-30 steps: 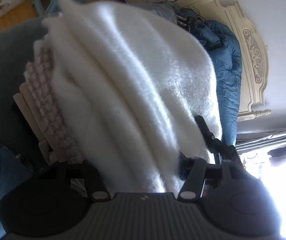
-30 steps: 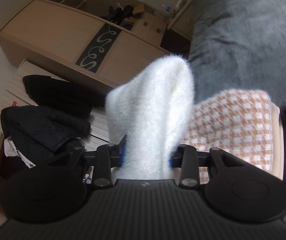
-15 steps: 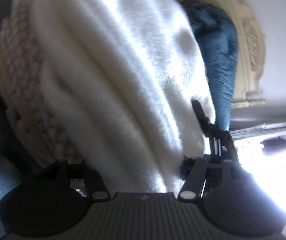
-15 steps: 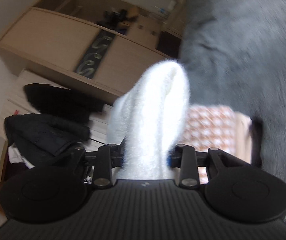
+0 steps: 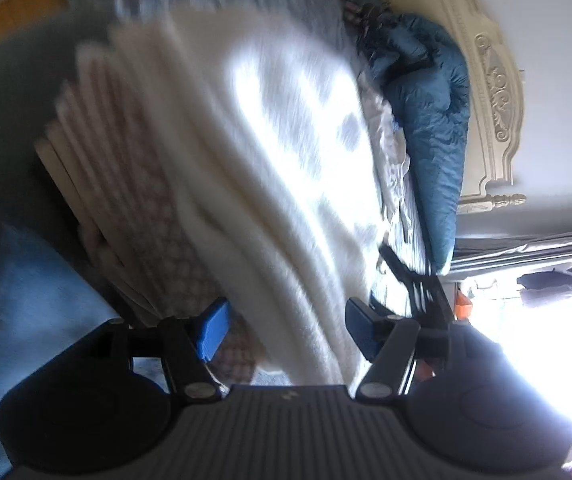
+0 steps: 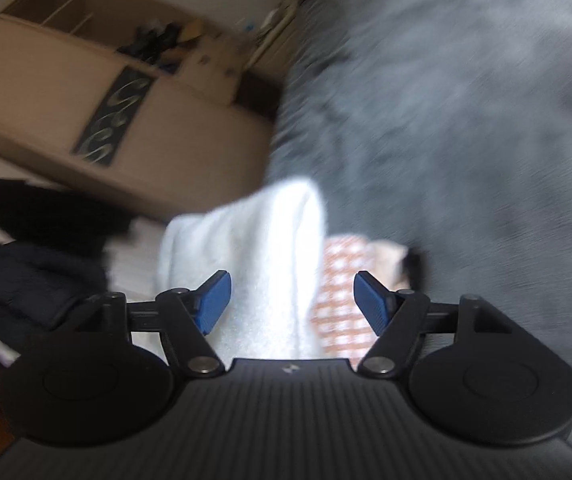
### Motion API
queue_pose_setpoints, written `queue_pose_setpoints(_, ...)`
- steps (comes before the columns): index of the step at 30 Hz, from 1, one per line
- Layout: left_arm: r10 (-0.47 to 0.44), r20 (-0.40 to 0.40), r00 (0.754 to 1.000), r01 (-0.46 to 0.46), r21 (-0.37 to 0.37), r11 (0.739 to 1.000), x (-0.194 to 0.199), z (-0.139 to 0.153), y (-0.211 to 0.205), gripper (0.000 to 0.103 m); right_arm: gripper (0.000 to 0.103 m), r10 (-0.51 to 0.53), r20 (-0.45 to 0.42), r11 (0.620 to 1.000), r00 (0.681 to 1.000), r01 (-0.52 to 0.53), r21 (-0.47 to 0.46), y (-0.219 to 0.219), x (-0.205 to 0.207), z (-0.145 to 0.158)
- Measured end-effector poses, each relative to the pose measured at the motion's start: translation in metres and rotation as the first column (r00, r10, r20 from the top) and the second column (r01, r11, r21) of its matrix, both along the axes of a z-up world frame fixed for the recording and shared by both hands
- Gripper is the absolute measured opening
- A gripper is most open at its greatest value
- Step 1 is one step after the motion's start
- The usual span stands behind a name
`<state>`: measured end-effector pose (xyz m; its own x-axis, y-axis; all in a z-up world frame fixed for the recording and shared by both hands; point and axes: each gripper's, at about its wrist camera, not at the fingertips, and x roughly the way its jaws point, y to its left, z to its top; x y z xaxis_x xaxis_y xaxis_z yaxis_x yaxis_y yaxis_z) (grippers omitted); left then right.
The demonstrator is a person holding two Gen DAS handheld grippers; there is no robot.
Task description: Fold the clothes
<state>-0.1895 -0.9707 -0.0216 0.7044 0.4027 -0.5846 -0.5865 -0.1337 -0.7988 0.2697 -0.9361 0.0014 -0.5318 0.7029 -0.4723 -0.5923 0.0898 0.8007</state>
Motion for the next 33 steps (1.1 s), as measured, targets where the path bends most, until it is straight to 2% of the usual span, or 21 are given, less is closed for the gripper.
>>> queue_pose_setpoints(1, 0.009, -0.013, 1.000, -0.008, 0.031, 0.999, -0.006, 0.010, 0.004, 0.064, 0.068, -0.024, 0.045, 0.999, 0.999, 0.022, 0.025, -0.009, 0.000, 0.015)
queue_pose_setpoints(3, 0.013, -0.039, 0.999, -0.009, 0.113, 0.994, -0.017, 0.033, 0.010, 0.064, 0.061, 0.004, 0.129, 0.996, 0.992, -0.015, 0.085, -0.023, -0.016, 0.049)
queue_pose_setpoints(5, -0.005, -0.061, 0.998, 0.016, 0.189, 0.982, -0.009, 0.054, 0.030, 0.064, 0.056, 0.108, 0.226, 0.979, 0.968, -0.142, 0.144, -0.034, -0.046, 0.080)
queue_pose_setpoints(7, -0.034, -0.088, 0.996, 0.054, 0.247, 0.968, 0.007, 0.065, 0.055, 0.064, 0.052, 0.258, 0.313, 0.932, 0.914, -0.320, 0.167, -0.039, -0.088, 0.101)
queue_pose_setpoints(8, -0.051, -0.104, 0.993, 0.077, 0.265, 0.961, 0.012, 0.064, 0.067, 0.063, 0.049, 0.334, 0.364, 0.900, 0.870, -0.408, 0.150, -0.040, -0.110, 0.102)
queue_pose_setpoints(10, -0.079, -0.140, 0.987, 0.116, 0.276, 0.954, 0.031, 0.051, 0.094, 0.063, 0.045, 0.469, 0.459, 0.818, 0.755, -0.567, 0.097, -0.043, -0.153, 0.100)
queue_pose_setpoints(11, -0.093, -0.162, 0.982, 0.133, 0.257, 0.957, 0.035, 0.040, 0.103, 0.063, 0.041, 0.520, 0.507, 0.783, 0.688, -0.621, 0.041, -0.044, -0.172, 0.089)
queue_pose_setpoints(12, -0.099, -0.189, 0.977, 0.141, 0.230, 0.963, 0.037, 0.044, 0.099, 0.060, 0.040, 0.559, 0.551, 0.747, 0.619, -0.665, -0.011, -0.045, -0.190, 0.077)
queue_pose_setpoints(14, -0.091, -0.219, 0.972, 0.131, 0.174, 0.976, 0.019, 0.049, 0.084, 0.052, 0.040, 0.580, 0.638, 0.700, 0.506, -0.710, -0.073, -0.049, -0.213, 0.052)
queue_pose_setpoints(15, -0.088, -0.205, 0.975, 0.125, 0.172, 0.977, 0.012, 0.047, 0.078, 0.052, 0.039, 0.597, 0.641, 0.685, 0.483, -0.723, -0.094, -0.049, -0.218, 0.047)
queue_pose_setpoints(17, -0.083, -0.178, 0.981, 0.115, 0.176, 0.978, 0.001, 0.043, 0.068, 0.052, 0.039, 0.619, 0.642, 0.664, 0.452, -0.738, -0.121, -0.046, -0.225, 0.054)
queue_pose_setpoints(18, -0.082, -0.163, 0.983, 0.112, 0.188, 0.976, -0.002, 0.040, 0.067, 0.053, 0.039, 0.623, 0.644, 0.660, 0.444, -0.740, -0.128, -0.043, -0.227, 0.062)
queue_pose_setpoints(20, -0.083, -0.159, 0.984, 0.116, 0.212, 0.970, -0.010, 0.040, 0.065, 0.054, 0.039, 0.603, 0.636, 0.685, 0.482, -0.721, -0.102, -0.031, -0.223, 0.088)
queue_pose_setpoints(22, -0.093, -0.178, 0.980, 0.133, 0.227, 0.965, -0.009, 0.037, 0.068, 0.054, 0.039, 0.539, 0.604, 0.755, 0.588, -0.655, -0.035, -0.007, -0.209, 0.111)
queue_pose_setpoints(23, -0.098, -0.187, 0.977, 0.140, 0.229, 0.963, -0.015, 0.031, 0.062, 0.054, 0.039, 0.502, 0.592, 0.786, 0.631, -0.619, -0.007, 0.006, -0.203, 0.121)
queue_pose_setpoints(24, -0.102, -0.197, 0.975, 0.147, 0.230, 0.962, -0.019, 0.025, 0.057, 0.054, 0.039, 0.460, 0.613, 0.811, 0.643, -0.585, 0.006, 0.022, -0.201, 0.125)
queue_pose_setpoints(27, -0.113, -0.218, 0.969, 0.166, 0.245, 0.955, -0.015, 0.017, 0.056, 0.054, 0.037, 0.413, 0.685, 0.836, 0.600, -0.548, -0.024, 0.075, -0.212, 0.106)
queue_pose_setpoints(29, -0.121, -0.238, 0.964, 0.183, 0.258, 0.949, -0.014, 0.016, 0.054, 0.054, 0.033, 0.421, 0.700, 0.841, 0.577, -0.537, -0.063, 0.109, -0.223, 0.078)
queue_pose_setpoints(30, -0.125, -0.253, 0.959, 0.191, 0.258, 0.947, -0.013, 0.015, 0.053, 0.055, 0.033, 0.431, 0.694, 0.839, 0.577, -0.539, -0.073, 0.120, -0.229, 0.061)
queue_pose_setpoints(32, -0.132, -0.287, 0.949, 0.208, 0.252, 0.945, -0.012, 0.014, 0.052, 0.055, 0.034, 0.426, 0.662, 0.852, 0.616, -0.520, -0.064, 0.130, -0.235, 0.037)
queue_pose_setpoints(33, -0.137, -0.282, 0.949, 0.211, 0.249, 0.945, -0.013, 0.014, 0.052, 0.055, 0.034, 0.414, 0.653, 0.864, 0.634, -0.500, -0.063, 0.133, -0.236, 0.037)
